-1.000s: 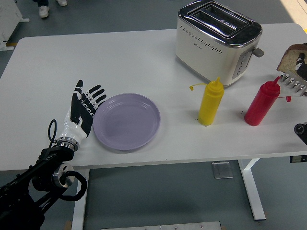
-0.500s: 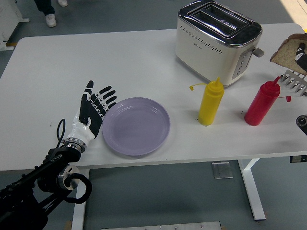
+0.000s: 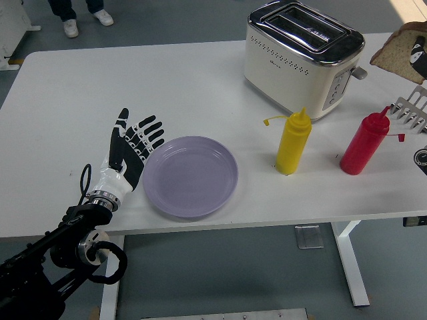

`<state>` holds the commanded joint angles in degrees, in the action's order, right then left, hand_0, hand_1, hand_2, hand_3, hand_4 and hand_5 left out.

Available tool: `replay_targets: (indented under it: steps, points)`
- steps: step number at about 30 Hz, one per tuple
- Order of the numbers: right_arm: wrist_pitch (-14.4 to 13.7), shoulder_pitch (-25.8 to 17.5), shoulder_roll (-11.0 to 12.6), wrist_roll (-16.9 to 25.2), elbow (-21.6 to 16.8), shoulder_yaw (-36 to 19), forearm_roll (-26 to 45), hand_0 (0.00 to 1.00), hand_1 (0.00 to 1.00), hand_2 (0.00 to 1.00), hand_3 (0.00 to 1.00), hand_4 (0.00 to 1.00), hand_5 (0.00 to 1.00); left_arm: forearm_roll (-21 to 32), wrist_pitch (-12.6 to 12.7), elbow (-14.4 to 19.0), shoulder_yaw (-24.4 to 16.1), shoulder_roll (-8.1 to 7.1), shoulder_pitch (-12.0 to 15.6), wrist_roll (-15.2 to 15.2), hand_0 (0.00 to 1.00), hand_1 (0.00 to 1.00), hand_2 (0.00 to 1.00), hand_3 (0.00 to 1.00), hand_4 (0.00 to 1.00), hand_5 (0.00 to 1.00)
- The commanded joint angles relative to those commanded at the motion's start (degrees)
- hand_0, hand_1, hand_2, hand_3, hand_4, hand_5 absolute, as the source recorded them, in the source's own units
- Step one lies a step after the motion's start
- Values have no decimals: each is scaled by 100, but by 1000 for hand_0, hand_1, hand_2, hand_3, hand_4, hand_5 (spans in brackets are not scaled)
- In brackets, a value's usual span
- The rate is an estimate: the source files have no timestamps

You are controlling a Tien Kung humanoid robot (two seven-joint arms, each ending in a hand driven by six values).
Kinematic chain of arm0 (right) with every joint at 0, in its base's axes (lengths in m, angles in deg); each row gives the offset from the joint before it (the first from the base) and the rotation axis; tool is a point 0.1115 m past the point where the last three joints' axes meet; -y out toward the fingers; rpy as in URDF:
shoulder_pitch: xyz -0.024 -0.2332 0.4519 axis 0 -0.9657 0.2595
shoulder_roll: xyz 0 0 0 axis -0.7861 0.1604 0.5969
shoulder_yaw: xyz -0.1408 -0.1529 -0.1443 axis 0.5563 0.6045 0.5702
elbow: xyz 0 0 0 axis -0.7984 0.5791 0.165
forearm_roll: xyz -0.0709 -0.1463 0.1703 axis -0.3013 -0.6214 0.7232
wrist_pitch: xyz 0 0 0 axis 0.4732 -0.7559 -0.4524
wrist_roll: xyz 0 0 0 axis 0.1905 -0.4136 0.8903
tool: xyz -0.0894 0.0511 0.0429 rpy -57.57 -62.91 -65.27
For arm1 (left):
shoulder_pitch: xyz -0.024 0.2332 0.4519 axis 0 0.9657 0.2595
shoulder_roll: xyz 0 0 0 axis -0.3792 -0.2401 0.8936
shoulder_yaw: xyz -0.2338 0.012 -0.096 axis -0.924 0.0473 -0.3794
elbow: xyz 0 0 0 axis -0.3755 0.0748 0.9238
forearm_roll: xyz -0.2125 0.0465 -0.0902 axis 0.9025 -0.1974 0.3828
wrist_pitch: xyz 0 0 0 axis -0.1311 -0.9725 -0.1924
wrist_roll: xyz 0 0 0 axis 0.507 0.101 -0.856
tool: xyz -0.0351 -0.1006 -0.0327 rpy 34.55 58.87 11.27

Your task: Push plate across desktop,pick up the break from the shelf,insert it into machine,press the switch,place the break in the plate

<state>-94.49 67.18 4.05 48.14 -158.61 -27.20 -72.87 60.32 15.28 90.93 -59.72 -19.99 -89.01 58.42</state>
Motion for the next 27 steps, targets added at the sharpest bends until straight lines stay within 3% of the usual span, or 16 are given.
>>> replay_targets:
  steps: [15, 27]
  points:
    - [538, 427, 431, -1060, -494, -44, -239, 442, 494, 477, 451, 146, 2, -300, 82, 168, -228, -172, 240, -149, 837, 773, 722, 696, 775, 998]
    - [611, 1265, 795, -1945, -1029, 249, 328, 354, 450, 479, 455, 159, 2, -724, 87, 370, -1436, -457, 829, -402, 835, 767, 719, 696, 774, 998]
